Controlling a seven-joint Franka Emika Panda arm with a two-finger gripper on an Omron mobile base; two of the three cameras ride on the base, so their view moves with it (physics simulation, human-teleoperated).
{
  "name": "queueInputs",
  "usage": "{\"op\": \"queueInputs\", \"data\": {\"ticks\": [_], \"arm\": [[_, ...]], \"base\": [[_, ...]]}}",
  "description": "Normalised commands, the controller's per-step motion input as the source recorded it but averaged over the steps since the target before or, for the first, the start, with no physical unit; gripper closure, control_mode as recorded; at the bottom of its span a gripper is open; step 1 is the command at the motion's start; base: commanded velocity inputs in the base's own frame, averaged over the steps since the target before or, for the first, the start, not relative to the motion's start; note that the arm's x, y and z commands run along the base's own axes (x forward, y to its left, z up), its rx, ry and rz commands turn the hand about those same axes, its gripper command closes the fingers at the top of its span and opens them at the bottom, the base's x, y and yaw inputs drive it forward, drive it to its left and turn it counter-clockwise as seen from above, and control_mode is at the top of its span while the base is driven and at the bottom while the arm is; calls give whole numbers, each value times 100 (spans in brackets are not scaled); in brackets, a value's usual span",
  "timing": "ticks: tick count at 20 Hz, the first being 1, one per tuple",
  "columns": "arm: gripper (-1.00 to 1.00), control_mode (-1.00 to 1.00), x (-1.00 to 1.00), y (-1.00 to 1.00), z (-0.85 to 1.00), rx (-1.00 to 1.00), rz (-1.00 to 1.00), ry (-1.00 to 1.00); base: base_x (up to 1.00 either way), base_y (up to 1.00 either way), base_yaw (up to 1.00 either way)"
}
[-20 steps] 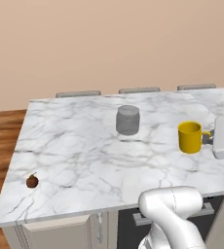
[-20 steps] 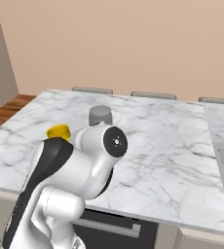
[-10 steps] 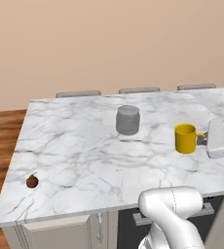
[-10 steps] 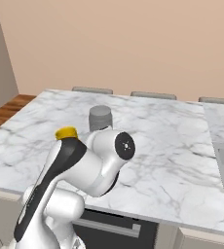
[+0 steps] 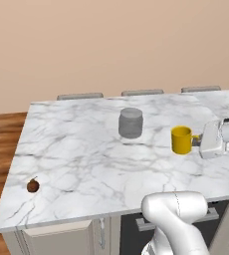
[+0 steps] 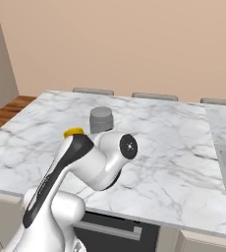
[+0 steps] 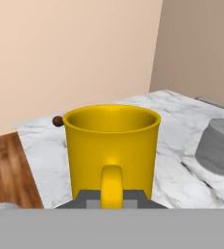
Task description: Open the cabinet directly in front. Then move the wine and the mug to the dining counter with the jar on it.
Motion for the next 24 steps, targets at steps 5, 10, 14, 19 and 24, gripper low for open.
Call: {"op": "queueInputs", "data": {"ticks": [5,10,14,19,24], "arm": [[100,-100,39,-8,-28,0,0,0],[100,-100,37,-7,-34,0,0,0],[100,-100,39,-4,-33,0,0,0],[100,-100,40,-4,-30,0,0,0],[100,-100,38,-2,-26,0,0,0]], "base": [[0,0,0],[0,0,0],[0,0,0],[0,0,0],[0,0,0]]}}
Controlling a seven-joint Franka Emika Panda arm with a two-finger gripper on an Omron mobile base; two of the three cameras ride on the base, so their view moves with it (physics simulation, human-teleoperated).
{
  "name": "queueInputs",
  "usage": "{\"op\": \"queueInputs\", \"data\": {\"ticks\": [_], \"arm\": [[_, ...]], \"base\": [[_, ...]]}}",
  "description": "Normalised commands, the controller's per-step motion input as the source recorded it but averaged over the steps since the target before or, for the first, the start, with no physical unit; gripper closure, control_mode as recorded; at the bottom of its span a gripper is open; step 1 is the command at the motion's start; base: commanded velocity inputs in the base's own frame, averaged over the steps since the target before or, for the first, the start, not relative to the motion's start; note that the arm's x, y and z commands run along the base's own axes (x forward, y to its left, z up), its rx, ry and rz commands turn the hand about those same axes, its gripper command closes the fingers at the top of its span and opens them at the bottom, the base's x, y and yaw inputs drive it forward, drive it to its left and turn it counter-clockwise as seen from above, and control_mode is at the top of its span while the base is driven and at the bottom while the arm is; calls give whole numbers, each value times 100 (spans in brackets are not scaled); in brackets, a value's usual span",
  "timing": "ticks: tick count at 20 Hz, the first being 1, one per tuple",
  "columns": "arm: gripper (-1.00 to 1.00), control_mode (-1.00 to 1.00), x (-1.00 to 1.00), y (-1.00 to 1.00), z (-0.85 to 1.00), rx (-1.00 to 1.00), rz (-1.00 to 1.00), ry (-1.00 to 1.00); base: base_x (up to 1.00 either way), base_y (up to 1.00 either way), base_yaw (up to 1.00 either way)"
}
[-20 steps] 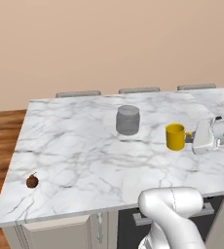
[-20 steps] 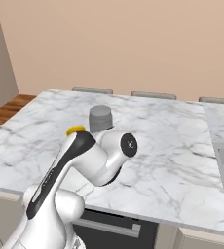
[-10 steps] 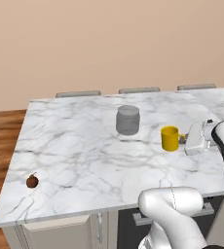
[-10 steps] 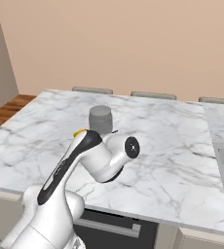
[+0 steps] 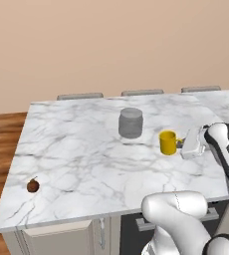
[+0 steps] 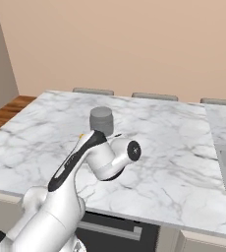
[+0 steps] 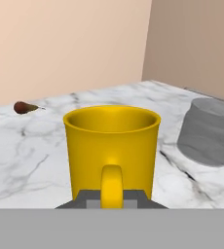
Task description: Open the cabinet directly in front. Then move the wine and the mug to the dining counter with the jar on it.
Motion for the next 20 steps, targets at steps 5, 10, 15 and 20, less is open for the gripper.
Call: {"op": "queueInputs", "data": {"ticks": [5,10,15,20], "arm": [[100,-100,41,0,-21,0,0,1],[100,-100,42,0,-24,0,0,0],[100,-100,44,0,-32,0,0,0],[100,-100,43,0,-37,0,0,0]], "base": [[0,0,0],[0,0,0],[0,0,0],[0,0,0]]}}
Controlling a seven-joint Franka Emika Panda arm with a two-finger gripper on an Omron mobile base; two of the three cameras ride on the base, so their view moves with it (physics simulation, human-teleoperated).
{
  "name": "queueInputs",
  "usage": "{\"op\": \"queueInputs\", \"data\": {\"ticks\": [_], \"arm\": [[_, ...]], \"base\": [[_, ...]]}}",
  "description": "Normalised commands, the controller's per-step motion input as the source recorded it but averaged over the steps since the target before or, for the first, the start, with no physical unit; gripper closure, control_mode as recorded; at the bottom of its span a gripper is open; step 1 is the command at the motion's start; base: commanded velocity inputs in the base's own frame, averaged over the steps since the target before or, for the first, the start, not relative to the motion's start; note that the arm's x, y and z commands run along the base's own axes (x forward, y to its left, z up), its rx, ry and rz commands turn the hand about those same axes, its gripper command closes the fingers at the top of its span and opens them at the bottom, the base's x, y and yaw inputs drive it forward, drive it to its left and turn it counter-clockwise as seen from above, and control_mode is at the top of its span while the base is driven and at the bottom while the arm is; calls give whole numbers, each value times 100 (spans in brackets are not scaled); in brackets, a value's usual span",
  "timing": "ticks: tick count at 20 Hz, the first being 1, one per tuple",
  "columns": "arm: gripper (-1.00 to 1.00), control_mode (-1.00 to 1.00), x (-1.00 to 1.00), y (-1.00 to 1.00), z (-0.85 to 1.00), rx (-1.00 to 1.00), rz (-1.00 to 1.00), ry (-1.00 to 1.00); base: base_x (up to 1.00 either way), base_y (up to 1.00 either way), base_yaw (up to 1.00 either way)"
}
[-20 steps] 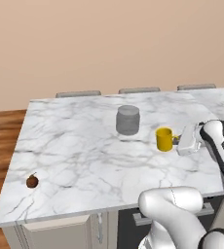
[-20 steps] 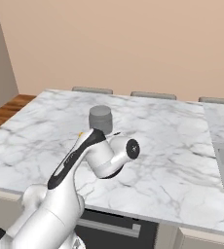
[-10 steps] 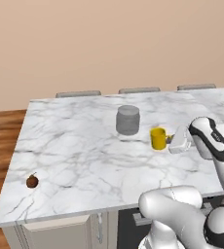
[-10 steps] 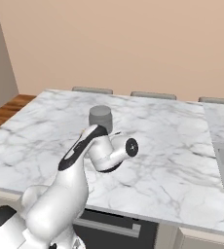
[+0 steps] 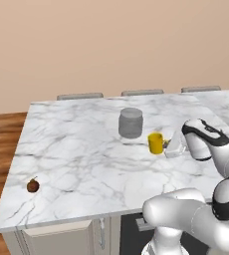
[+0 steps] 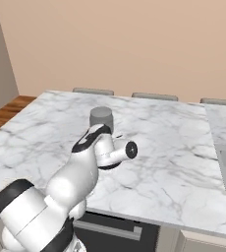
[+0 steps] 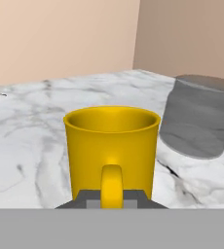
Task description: Open the cabinet directly in front. Then move the wine and the mug to the dining counter with the jar on it.
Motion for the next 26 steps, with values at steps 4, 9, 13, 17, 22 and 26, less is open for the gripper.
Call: {"op": "queueInputs", "data": {"ticks": [4,9,13,17,22,26], "arm": [[100,-100,44,0,-39,0,0,0],[100,-100,45,0,-35,0,0,0],[100,-100,47,0,-32,0,0,0],[100,-100,47,0,-35,0,0,0],[100,-100,50,0,-43,0,0,0],[100,-100,58,0,-46,0,0,0]], "base": [[0,0,0],[0,0,0],[0,0,0],[0,0,0],[0,0,0],[0,0,0]]}}
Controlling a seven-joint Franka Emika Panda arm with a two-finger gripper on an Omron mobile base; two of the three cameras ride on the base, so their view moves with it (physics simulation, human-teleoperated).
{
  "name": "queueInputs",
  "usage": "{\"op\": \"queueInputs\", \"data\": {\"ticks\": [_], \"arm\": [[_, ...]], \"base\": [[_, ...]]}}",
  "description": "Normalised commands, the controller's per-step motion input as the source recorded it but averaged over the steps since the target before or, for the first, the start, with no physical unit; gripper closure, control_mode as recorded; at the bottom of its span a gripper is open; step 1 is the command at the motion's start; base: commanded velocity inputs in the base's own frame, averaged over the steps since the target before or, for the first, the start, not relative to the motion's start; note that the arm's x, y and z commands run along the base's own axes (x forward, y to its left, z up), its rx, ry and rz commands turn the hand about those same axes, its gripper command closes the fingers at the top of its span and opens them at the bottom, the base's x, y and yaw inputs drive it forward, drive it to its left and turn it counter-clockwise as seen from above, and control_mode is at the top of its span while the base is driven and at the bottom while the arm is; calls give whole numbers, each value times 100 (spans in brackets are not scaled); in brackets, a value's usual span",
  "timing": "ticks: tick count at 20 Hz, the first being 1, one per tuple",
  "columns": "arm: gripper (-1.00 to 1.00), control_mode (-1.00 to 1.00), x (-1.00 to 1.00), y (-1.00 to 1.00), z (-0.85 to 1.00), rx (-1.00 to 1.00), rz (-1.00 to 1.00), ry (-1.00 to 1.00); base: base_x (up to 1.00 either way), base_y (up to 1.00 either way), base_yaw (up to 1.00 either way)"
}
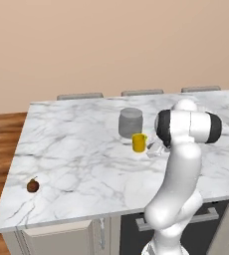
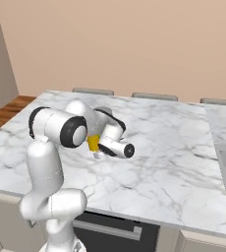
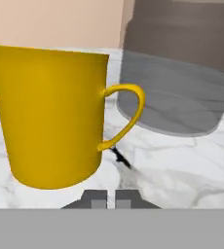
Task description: Open the cabinet directly in front. Then move the wine and the mug to the dining counter with the jar on it.
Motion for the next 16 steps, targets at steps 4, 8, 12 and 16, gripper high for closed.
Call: {"op": "queueInputs", "data": {"ticks": [4,8,12,16], "arm": [[100,-100,51,0,-44,0,0,0],[100,-100,30,-1,-30,0,0,0],[100,-100,1,-1,-3,0,0,0],[100,-100,-22,0,23,0,0,0]], "base": [[0,0,0],[0,0,0],[0,0,0],[0,0,0]]}}
